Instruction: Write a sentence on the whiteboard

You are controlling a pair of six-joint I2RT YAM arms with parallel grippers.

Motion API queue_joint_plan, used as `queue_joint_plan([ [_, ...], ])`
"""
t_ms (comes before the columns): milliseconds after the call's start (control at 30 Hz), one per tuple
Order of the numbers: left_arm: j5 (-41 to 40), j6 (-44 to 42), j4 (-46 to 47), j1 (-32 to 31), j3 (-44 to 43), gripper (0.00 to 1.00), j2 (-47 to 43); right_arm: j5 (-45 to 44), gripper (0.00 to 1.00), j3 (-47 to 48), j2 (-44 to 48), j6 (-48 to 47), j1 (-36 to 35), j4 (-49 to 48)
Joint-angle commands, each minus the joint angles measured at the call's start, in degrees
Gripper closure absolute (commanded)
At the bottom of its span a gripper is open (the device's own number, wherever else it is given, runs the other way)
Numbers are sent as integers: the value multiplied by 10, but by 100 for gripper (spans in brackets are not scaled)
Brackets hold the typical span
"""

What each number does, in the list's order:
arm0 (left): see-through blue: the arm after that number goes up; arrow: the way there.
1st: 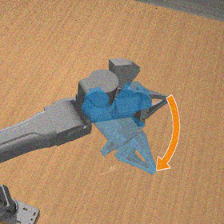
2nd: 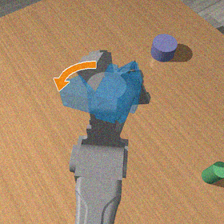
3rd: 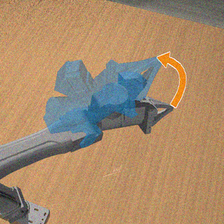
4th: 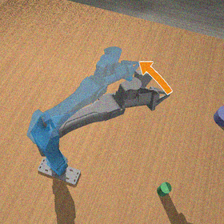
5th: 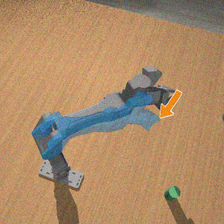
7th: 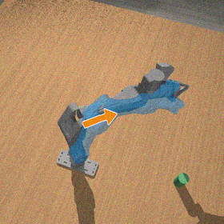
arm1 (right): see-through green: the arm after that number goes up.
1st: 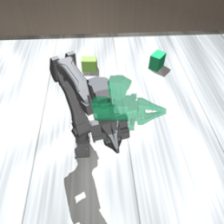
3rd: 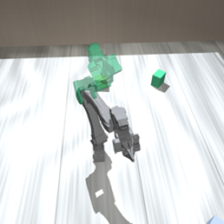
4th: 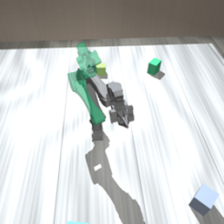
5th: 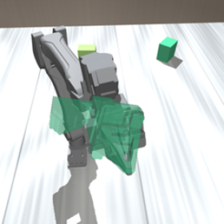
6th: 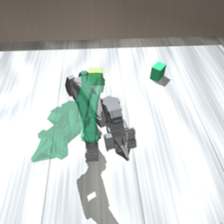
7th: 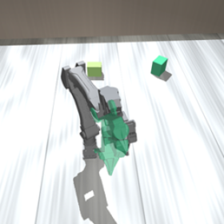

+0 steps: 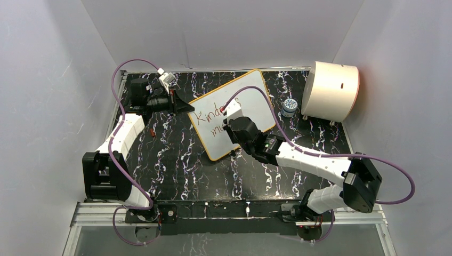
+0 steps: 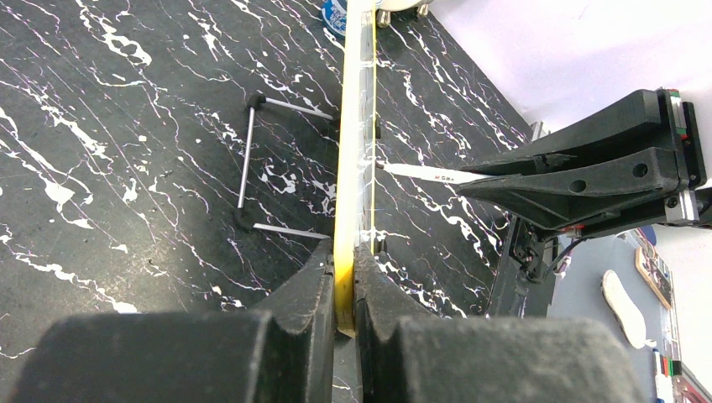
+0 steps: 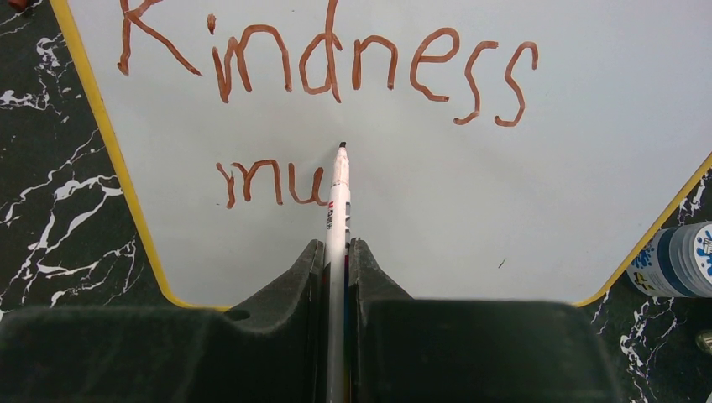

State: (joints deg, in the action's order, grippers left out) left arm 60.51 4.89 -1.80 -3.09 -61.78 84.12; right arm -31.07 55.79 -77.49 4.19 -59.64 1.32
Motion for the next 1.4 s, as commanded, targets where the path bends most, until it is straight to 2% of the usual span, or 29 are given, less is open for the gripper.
queue_joint_plan([
  [0, -24, -46, -73, -24, 21, 100, 25, -5, 100, 31, -7, -8, 4, -35],
  [367, -25, -46, -73, -24, 21, 100, 25, 0, 100, 35, -19, -3, 7, -14],
  [867, -24, -46, -72, -24, 21, 100, 27, 25, 100, 19, -12, 15, 7, 61],
  [1367, -25, -46, -73, -25, 21, 100, 27, 19, 100, 14, -17, 21, 7, 69],
])
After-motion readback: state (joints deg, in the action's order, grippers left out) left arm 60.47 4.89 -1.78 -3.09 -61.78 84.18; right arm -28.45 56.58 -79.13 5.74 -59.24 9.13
